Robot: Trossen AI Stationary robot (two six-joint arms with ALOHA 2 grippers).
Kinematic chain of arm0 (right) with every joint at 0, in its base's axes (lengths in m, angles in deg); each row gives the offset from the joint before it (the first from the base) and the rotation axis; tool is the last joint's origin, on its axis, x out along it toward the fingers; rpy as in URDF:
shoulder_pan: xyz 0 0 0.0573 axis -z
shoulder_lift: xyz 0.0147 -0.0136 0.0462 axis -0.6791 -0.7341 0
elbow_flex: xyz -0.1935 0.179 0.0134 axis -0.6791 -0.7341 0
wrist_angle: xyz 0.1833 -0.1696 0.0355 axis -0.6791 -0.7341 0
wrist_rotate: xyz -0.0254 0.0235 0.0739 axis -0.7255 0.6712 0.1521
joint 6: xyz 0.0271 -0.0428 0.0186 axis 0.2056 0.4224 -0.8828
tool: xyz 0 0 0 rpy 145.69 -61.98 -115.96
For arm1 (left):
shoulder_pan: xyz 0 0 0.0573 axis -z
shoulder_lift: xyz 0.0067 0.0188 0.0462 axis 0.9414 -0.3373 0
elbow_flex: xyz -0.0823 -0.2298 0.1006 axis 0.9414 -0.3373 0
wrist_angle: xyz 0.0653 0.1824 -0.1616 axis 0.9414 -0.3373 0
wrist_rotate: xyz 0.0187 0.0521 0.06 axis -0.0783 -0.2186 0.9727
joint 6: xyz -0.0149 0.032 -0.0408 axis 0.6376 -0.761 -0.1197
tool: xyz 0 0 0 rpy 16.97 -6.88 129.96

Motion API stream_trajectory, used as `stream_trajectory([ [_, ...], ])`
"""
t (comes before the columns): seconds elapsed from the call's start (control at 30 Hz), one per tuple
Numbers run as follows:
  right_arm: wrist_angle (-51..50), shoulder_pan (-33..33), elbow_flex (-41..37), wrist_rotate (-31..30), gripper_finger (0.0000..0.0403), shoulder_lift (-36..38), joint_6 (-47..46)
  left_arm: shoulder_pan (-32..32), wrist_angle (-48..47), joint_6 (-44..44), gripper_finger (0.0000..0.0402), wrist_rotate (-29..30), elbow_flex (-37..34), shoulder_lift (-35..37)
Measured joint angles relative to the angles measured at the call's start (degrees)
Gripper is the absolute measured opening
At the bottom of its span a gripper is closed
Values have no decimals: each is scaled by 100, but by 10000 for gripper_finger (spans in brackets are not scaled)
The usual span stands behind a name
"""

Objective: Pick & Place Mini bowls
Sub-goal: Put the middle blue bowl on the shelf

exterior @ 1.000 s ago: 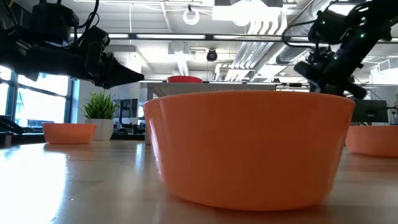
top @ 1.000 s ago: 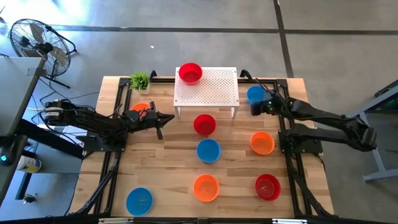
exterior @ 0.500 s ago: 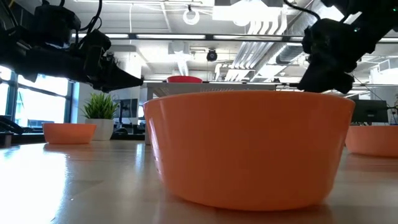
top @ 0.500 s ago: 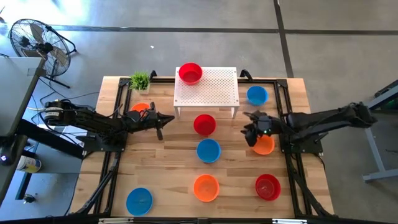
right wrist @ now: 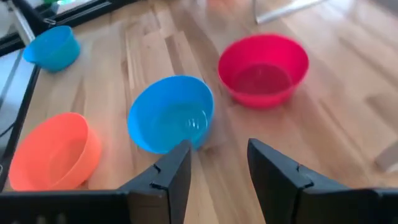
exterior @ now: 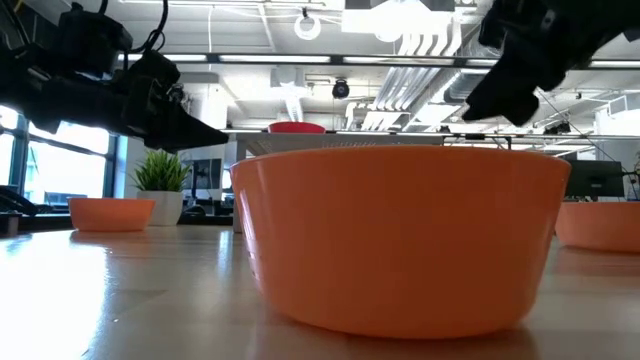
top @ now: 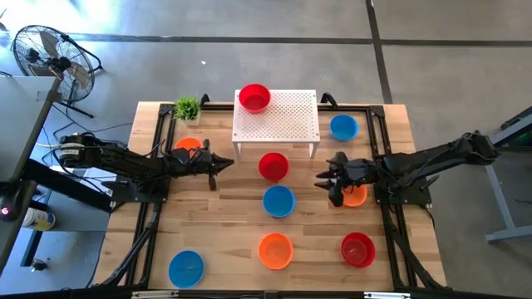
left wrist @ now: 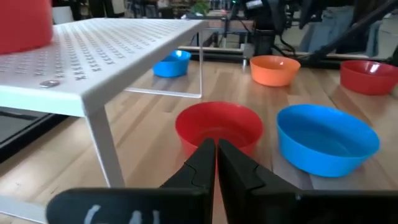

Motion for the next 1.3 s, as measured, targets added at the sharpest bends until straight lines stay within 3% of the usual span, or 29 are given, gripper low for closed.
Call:
stream_trajectory([
  [0.2,-75,-218,660,12,145,-616,1203,-2,6,6,14,105,0,0],
  [0.6,-1433,-687,2594,482,144,-3284,3424,-2,3,100,14,192,0,0],
  [0.8,-1634,-868,3184,443,144,-4405,4315,0,-85,75,14,183,0,0],
  [0.97,-1731,-883,3453,427,140,-4921,4716,0,-325,155,14,159,0,0],
  [1.13,-1692,-877,3464,-29,104,-5209,5114,0,-516,300,14,22,0,0],
  [1.3,-1593,-866,3465,176,29,-5286,5156,0,-513,399,14,-11,0,0],
])
